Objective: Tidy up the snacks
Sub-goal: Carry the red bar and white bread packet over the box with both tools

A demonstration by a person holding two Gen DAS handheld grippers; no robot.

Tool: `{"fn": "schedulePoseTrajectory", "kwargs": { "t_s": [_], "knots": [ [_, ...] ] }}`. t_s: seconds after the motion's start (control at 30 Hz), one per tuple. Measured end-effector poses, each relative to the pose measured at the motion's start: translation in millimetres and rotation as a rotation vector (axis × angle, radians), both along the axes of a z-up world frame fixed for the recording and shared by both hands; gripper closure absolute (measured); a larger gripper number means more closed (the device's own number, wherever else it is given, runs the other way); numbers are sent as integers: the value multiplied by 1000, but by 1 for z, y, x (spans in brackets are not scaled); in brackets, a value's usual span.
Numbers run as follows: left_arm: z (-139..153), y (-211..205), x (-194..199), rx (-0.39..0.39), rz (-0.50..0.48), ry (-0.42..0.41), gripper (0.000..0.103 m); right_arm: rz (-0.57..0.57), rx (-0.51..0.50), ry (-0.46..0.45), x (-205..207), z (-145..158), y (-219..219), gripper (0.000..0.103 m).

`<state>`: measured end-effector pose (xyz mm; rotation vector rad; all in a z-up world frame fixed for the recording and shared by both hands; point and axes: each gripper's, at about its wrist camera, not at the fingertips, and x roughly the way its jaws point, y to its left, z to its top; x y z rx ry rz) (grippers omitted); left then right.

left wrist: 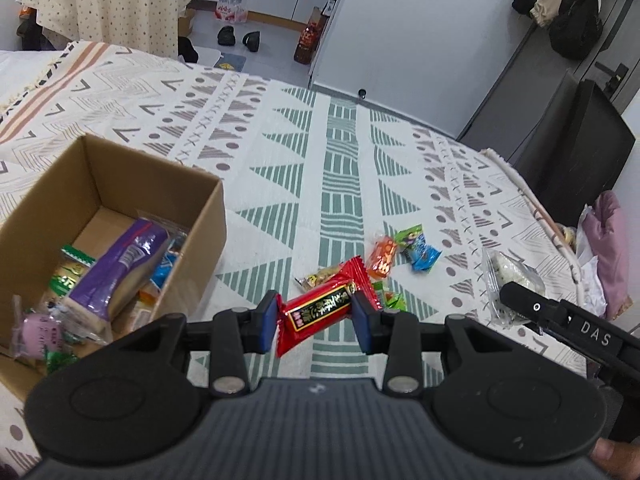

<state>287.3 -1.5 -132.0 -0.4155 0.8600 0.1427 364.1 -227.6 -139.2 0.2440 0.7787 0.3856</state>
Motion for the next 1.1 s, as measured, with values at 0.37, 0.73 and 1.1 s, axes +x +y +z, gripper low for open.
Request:
{"fn": "schedulePoseTrajectory", "kwargs": {
  "t_s": [0.37,0.73,1.1],
  "knots": [
    [30,17,-20,-6,27,-55,65,41,7,-34,-24,29,26,54],
    [54,46,-45,-2,76,-101,65,88,28,-66,-46,49,63,54],
    [67,82,-67,0,123,-129,65,117,43,-83,-58,61,96,54]
  ]
}}
